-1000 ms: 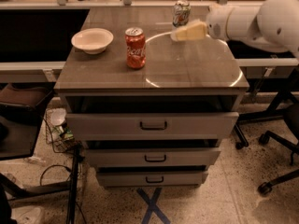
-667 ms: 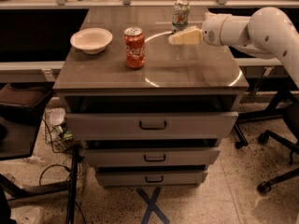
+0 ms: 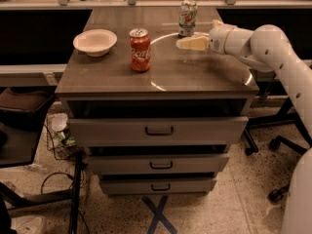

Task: Pick 7up can

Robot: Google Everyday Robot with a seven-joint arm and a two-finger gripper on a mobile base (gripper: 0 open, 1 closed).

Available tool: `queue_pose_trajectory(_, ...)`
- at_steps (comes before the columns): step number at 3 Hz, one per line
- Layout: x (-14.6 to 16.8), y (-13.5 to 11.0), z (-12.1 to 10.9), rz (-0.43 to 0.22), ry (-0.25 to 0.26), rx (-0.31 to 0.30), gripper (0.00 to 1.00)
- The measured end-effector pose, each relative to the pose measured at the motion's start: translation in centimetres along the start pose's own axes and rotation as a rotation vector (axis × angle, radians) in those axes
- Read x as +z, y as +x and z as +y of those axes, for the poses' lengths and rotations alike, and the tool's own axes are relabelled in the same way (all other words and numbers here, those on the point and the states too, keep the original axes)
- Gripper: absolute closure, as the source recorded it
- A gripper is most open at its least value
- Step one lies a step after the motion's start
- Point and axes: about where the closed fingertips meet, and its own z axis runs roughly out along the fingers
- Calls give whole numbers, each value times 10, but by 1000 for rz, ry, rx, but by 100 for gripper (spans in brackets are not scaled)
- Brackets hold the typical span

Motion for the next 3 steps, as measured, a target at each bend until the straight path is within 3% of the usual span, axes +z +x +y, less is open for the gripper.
queue_pose_trajectory(1, 15, -7, -10, -55, 6, -10, 0)
queue_pose_trajectory(3, 35, -9, -13, -56, 12, 28, 0)
